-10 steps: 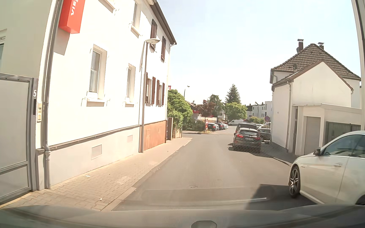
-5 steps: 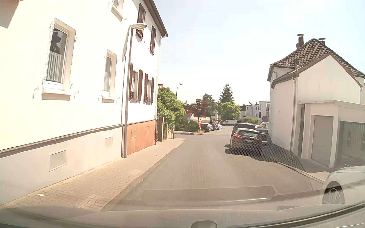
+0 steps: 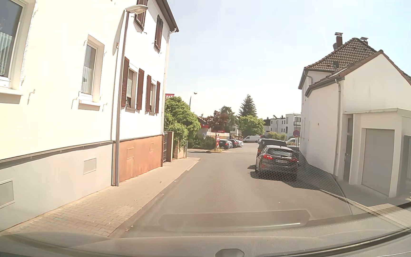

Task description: Follow the waypoints while adhering to traffic rules and regulations

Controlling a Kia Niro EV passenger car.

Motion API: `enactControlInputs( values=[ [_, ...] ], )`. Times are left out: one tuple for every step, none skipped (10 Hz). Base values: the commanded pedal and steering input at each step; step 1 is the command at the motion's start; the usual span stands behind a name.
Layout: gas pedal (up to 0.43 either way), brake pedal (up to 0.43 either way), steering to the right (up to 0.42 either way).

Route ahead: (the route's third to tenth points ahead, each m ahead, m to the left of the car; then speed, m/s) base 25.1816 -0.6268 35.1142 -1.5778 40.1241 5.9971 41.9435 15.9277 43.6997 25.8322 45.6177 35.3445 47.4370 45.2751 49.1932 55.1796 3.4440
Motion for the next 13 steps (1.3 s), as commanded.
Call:
enactControlInputs(
  values=[
    [0.000,0.220,0.067],
    [0.000,0.220,0.065],
    [0.000,0.226,0.063],
    [0.000,0.226,0.059],
    [0.000,0.220,0.056],
    [0.000,0.220,0.053],
    [0.000,0.226,0.050],
    [0.000,0.220,0.045],
    [0.000,0.220,0.033],
    [0.000,0.226,0.020],
    [0.000,0.226,0.014],
    [0.000,0.220,0.009],
    [0.000,0.220,0.010]
  ],
)
